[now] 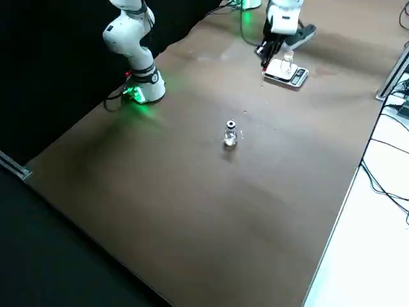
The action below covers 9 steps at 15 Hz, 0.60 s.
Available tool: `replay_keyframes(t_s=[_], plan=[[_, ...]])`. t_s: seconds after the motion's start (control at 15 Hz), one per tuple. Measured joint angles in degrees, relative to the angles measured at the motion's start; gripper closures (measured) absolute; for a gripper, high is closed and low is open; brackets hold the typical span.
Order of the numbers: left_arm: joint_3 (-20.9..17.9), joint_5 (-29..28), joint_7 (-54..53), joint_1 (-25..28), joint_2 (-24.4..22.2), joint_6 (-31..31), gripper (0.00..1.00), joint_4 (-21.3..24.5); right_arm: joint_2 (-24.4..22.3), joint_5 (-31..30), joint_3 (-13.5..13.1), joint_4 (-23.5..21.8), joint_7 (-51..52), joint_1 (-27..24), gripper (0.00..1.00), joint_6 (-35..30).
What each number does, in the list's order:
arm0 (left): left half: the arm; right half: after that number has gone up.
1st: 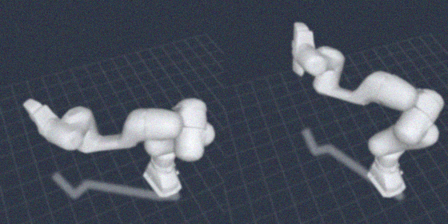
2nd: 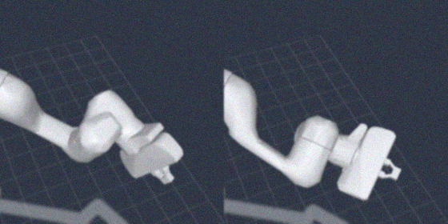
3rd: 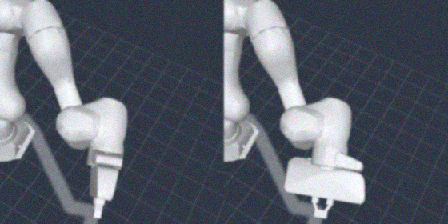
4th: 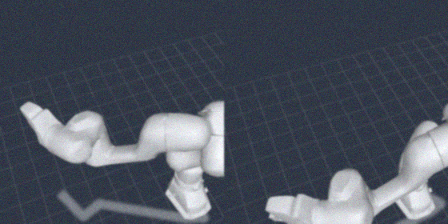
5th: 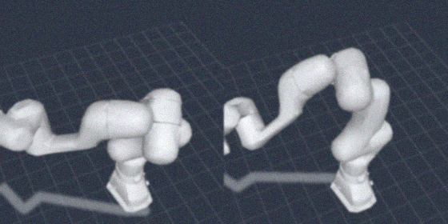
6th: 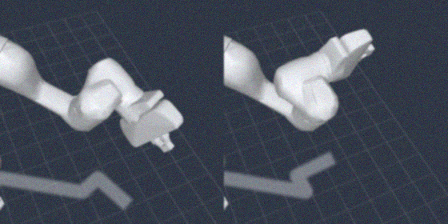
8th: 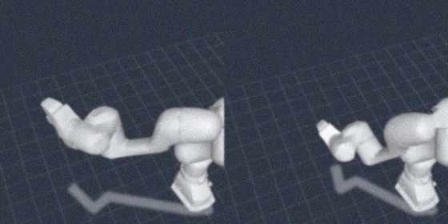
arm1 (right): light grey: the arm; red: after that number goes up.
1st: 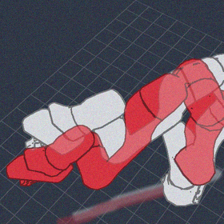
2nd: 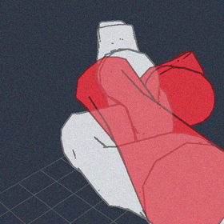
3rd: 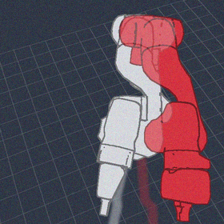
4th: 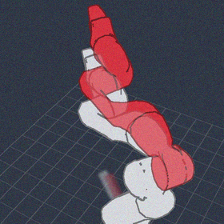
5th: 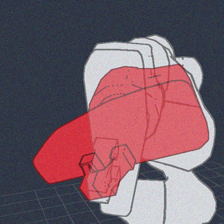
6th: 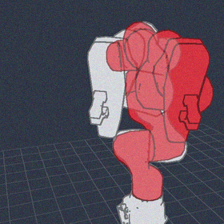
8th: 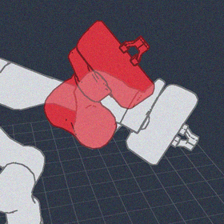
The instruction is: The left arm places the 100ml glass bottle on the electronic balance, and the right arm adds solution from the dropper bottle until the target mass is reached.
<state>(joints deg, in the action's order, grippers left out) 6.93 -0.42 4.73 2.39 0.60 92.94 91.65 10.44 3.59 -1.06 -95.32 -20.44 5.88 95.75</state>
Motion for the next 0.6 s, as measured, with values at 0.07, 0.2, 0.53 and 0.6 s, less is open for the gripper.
replay_keyframes(t_s=[0.07,0.2,0.53,0.6], plan=[[0.0,0.0,0.0,0.0,0.0,0.0,0.0,0.0,0.0,-0.7,0.0,-0.2,2.0,-2.0,0.95,-0.1],[0.0,0.0,0.0,0.0,0.0,0.0,0.0,0.0,0.0,-1.8,-0.1,-0.7,8.0,-7.1,0.95,-0.1],[0.2,0.0,0.0,-0.1,0.0,0.0,0.0,0.0,-1.1,-1.9,-0.1,-3.4,18.3,-13.4,0.95,0.8],[0.3,0.0,0.0,-0.1,0.0,0.0,0.0,0.0,-1.8,-1.9,-0.1,-5.1,19.2,-14.0,0.95,2.5]])
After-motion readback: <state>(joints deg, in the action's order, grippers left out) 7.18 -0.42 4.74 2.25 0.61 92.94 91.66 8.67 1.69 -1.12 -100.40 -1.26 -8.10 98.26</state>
